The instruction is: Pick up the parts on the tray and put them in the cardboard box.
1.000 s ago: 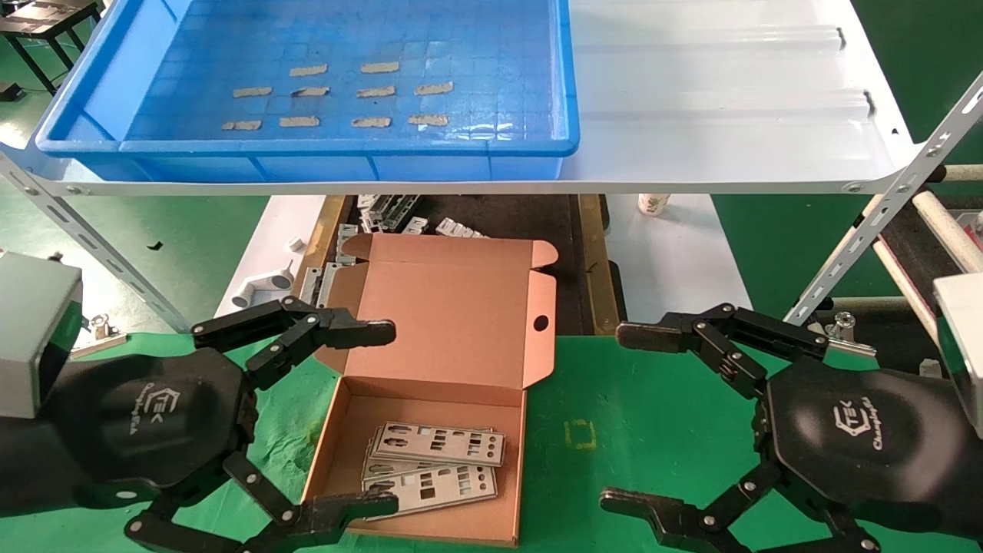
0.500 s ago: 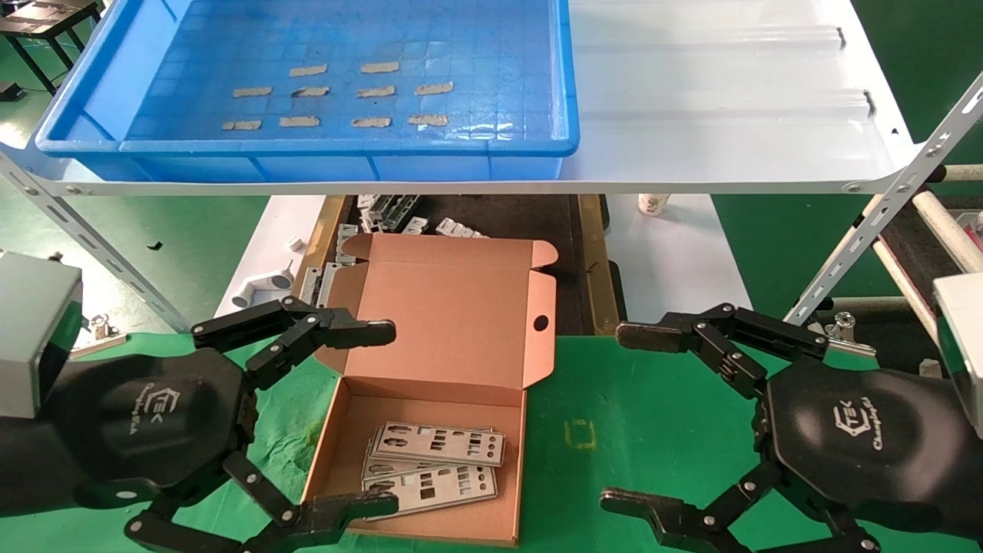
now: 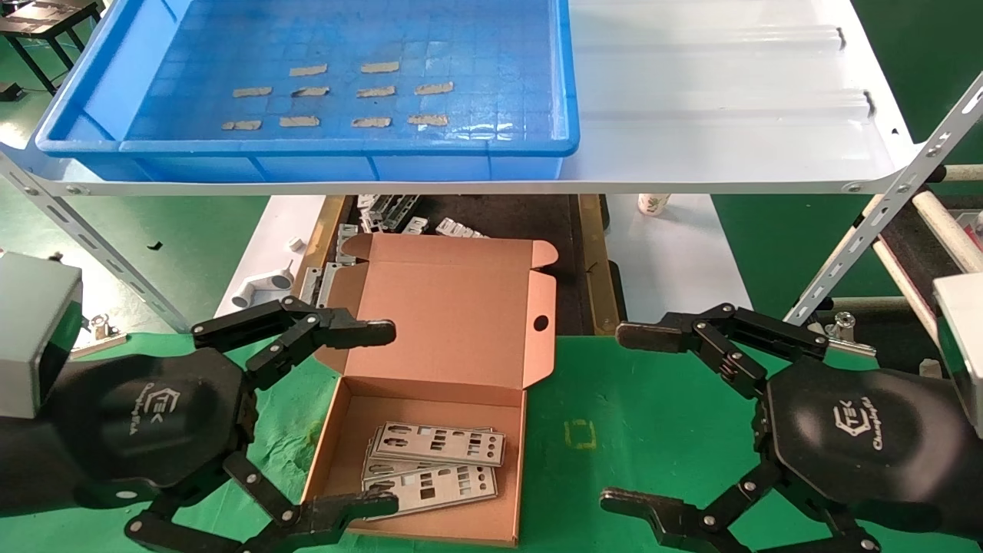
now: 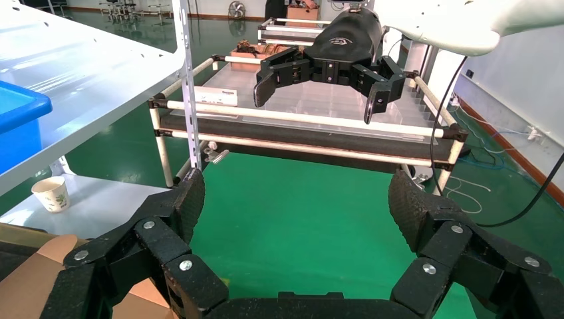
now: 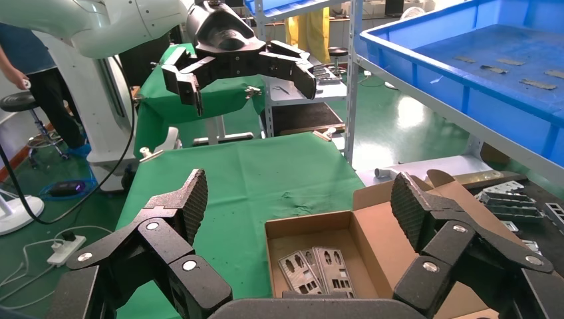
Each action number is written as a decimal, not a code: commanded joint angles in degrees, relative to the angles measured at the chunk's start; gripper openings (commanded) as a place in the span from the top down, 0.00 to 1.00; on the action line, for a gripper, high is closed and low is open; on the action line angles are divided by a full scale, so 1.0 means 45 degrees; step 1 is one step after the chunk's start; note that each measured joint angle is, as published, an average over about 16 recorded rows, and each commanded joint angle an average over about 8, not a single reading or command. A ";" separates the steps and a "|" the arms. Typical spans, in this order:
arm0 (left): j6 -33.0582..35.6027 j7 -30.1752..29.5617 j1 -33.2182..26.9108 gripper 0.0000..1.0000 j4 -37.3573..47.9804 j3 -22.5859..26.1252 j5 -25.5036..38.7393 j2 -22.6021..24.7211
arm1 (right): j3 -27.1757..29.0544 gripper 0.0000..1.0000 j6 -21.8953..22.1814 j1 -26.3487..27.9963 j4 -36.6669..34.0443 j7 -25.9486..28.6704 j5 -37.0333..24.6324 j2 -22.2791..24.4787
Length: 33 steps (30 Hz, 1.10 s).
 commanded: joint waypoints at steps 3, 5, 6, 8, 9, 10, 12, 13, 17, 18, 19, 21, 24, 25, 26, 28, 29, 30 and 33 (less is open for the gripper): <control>0.0000 0.0000 0.0000 0.00 0.0000 0.0000 0.0000 0.0000 | 0.0000 0.00 0.0000 0.0000 0.0000 0.0000 0.0000 0.0000; 0.0000 0.0000 0.0000 0.00 0.0000 0.0000 0.0000 0.0000 | 0.0000 0.00 0.0000 0.0000 0.0000 0.0000 0.0000 0.0000; 0.0000 0.0000 0.0000 0.00 0.0000 0.0000 0.0000 0.0000 | 0.0000 0.00 0.0000 0.0000 0.0000 0.0000 0.0000 0.0000; 0.0000 0.0000 0.0000 0.00 0.0000 0.0000 0.0000 0.0000 | 0.0000 0.00 0.0000 0.0000 0.0000 0.0000 0.0000 0.0000; 0.0000 0.0000 0.0000 0.00 0.0000 0.0000 0.0000 0.0000 | 0.0000 0.00 0.0000 0.0000 0.0000 0.0000 0.0000 0.0000; 0.0000 0.0000 0.0000 0.00 0.0000 0.0000 0.0000 0.0000 | 0.0000 0.00 0.0000 0.0000 0.0000 0.0000 0.0000 0.0000; 0.0000 0.0000 0.0000 0.00 0.0000 0.0000 0.0000 0.0000 | 0.0000 0.00 0.0000 0.0000 0.0000 0.0000 0.0000 0.0000; 0.0000 0.0000 0.0000 0.00 0.0000 0.0000 0.0000 0.0000 | 0.0000 0.00 0.0000 0.0000 0.0000 0.0000 0.0000 0.0000; 0.0000 0.0000 0.0000 0.00 0.0000 0.0000 0.0000 0.0000 | 0.0000 0.00 0.0000 0.0000 0.0000 0.0000 0.0000 0.0000; 0.0000 0.0000 0.0000 0.00 0.0000 0.0000 0.0000 0.0000 | 0.0000 0.00 0.0000 0.0000 0.0000 0.0000 0.0000 0.0000; 0.0000 0.0000 0.0000 0.00 0.0000 0.0000 0.0000 0.0000 | 0.0000 0.00 0.0000 0.0000 0.0000 0.0000 0.0000 0.0000; 0.0000 0.0000 0.0000 0.00 0.0000 0.0000 0.0000 0.0000 | 0.0000 0.00 0.0000 0.0000 0.0000 0.0000 0.0000 0.0000; 0.0000 0.0000 0.0000 0.00 0.0000 0.0000 0.0000 0.0000 | 0.0000 0.00 0.0000 0.0000 0.0000 0.0000 0.0000 0.0000; 0.0000 0.0000 0.0000 0.00 0.0000 0.0000 0.0000 0.0000 | 0.0000 0.00 0.0000 0.0000 0.0000 0.0000 0.0000 0.0000; 0.0000 0.0000 0.0000 0.00 0.0000 0.0000 0.0000 0.0000 | 0.0000 0.00 0.0000 0.0000 0.0000 0.0000 0.0000 0.0000; 0.0000 0.0000 0.0000 0.00 0.0000 0.0000 0.0000 0.0000 | 0.0000 0.00 0.0000 0.0000 0.0000 0.0000 0.0000 0.0000; 0.0000 0.0000 0.0000 0.00 0.0000 0.0000 0.0000 0.0000 | 0.0000 0.00 0.0000 0.0000 0.0000 0.0000 0.0000 0.0000; 0.0000 0.0000 0.0000 0.00 0.0000 0.0000 0.0000 0.0000 | 0.0000 0.00 0.0000 0.0000 0.0000 0.0000 0.0000 0.0000; 0.0000 0.0000 0.0000 0.00 0.0000 0.0000 0.0000 0.0000 | 0.0000 0.00 0.0000 0.0000 0.0000 0.0000 0.0000 0.0000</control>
